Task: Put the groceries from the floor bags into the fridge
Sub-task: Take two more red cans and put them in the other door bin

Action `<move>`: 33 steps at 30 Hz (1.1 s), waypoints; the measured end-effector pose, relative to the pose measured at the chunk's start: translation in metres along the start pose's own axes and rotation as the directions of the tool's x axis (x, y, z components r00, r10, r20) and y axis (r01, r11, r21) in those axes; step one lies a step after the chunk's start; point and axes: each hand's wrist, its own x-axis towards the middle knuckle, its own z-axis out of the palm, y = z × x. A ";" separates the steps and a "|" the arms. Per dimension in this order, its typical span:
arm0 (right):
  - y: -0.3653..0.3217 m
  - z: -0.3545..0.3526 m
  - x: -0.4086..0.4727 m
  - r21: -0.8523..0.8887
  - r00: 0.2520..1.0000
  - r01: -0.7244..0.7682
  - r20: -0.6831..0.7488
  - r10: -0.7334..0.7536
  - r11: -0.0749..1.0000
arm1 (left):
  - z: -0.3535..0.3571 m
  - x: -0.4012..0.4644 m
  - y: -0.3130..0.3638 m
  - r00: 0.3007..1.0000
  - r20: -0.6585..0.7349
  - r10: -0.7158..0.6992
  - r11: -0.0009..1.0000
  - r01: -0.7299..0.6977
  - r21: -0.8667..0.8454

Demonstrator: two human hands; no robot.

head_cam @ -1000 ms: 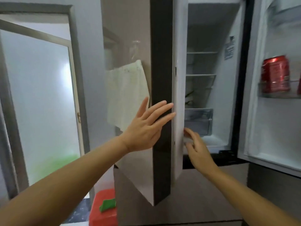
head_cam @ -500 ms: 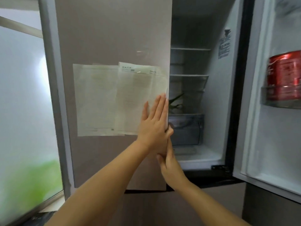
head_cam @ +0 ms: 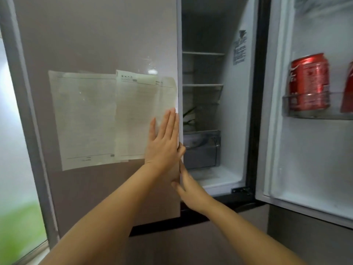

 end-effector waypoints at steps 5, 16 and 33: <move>-0.003 -0.078 -0.073 -0.235 0.998 -0.040 -0.057 0.027 0.971 | 0.006 -0.016 0.017 0.994 -0.042 -0.097 0.966 0.084 -0.245; 0.018 -0.257 -0.230 -0.327 0.719 -0.251 -0.693 -0.051 0.911 | -0.172 0.080 0.259 0.778 -0.592 0.209 0.665 -0.557 -0.497; 0.073 -0.326 -0.227 0.029 0.559 -0.356 -0.794 0.238 0.934 | -0.231 0.152 0.266 0.891 -0.300 0.342 0.783 -0.447 -0.433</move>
